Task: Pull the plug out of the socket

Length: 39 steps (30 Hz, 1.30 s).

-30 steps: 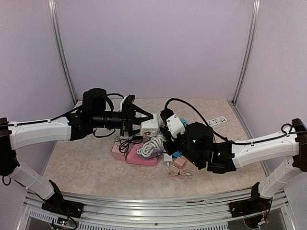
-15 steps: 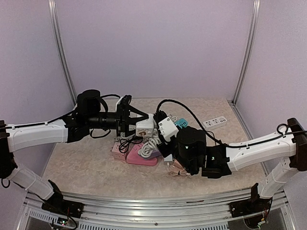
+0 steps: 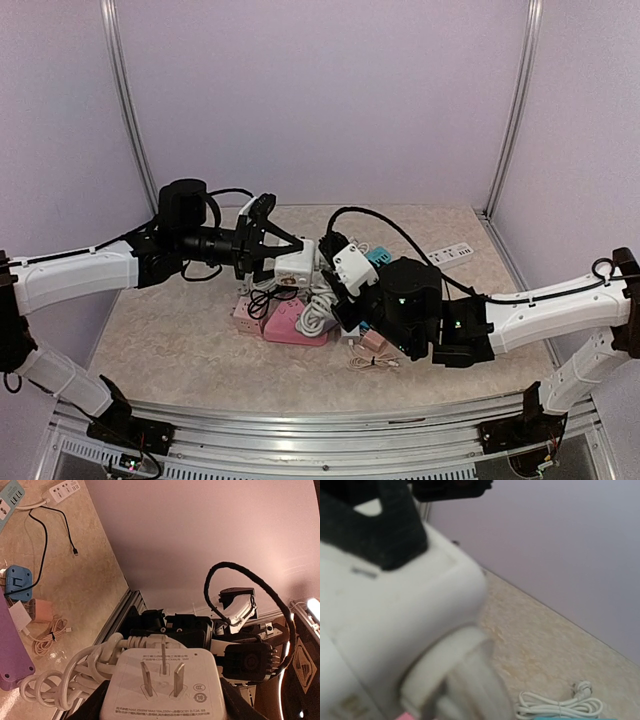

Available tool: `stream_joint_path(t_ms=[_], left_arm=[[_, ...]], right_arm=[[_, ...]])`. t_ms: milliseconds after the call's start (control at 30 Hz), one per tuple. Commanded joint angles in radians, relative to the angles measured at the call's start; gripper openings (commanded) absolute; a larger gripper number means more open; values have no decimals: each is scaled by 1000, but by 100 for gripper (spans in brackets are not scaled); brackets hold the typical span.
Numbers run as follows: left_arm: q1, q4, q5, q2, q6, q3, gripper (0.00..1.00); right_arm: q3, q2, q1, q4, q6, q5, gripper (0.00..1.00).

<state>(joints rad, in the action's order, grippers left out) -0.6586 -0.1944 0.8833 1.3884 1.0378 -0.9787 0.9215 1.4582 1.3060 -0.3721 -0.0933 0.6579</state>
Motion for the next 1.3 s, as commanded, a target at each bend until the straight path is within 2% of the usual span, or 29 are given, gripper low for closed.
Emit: stream_joint_path(t_ms=[0,233,633,933,1133,1267], left_arm=[[30,41,-84,15,-49,5,8],[30,-150,-94,-13,78,72,6],[13,-264,-99,-46,155,100,5],[8,-270,-100,-55,155,106,5],[16,-198,-57,-54,104,101,4],[20,-70,-29,-48,24,65,4]], right_arm=[[16,-35,22,-84,-2,-100,0],[-2,-14,22,-149,23,-71,0],[14,47,22,-216,91,-156,0],[22,57,16,-228,131,-175,0],[2,1,-15,-202,147,-209,0],[-1,-46,-42,-157,126,-286,0]])
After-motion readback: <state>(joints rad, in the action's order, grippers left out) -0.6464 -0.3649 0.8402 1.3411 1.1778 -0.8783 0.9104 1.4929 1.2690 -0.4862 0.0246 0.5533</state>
